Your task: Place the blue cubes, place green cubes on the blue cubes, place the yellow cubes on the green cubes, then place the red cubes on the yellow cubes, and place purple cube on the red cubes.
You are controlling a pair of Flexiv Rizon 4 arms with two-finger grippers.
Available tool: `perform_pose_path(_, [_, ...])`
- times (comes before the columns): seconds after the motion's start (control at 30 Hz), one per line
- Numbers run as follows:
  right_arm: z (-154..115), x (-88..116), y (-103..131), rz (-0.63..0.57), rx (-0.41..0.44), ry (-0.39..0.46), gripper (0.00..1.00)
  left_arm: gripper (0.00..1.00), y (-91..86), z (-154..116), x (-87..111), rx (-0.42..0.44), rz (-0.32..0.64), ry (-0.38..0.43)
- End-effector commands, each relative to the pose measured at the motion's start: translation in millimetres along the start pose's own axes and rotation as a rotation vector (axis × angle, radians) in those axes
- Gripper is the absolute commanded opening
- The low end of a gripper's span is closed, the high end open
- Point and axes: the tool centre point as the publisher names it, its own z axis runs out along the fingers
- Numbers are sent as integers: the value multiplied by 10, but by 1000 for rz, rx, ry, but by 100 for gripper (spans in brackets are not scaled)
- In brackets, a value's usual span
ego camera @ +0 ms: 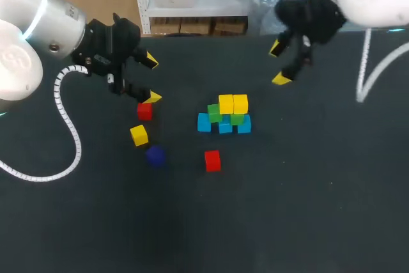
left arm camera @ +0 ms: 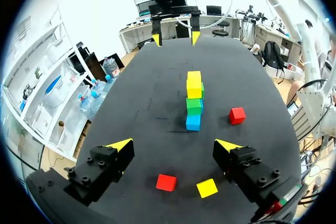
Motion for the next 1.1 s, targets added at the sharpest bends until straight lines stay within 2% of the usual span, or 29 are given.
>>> perform_pose_path(0.03, [-121,188,153,-2,94,-310,100,100,-8,-4,20,-2,3,-7])
perform_pose_path(0.17, [-157,243,150,9,107,-349,100,100,-8,-4,20,-2,3,-7])
perform_pose_path(0.23, [-145,257,142,17,87,-330,100,100,-8,-4,20,-2,3,-7])
perform_pose_path(0.8, [-145,257,142,17,87,-330,100,100,-8,-4,20,-2,3,-7])
perform_pose_path(0.87, [-145,257,142,17,87,-330,100,100,-27,-35,37,-20,-3,90])
perform_pose_path(0.97, [-145,257,142,17,87,-330,100,100,-82,-77,172,-8,-49,318])
perform_pose_path(1.1, [-145,257,142,17,87,-330,100,100,-208,-210,408,-46,-187,423])
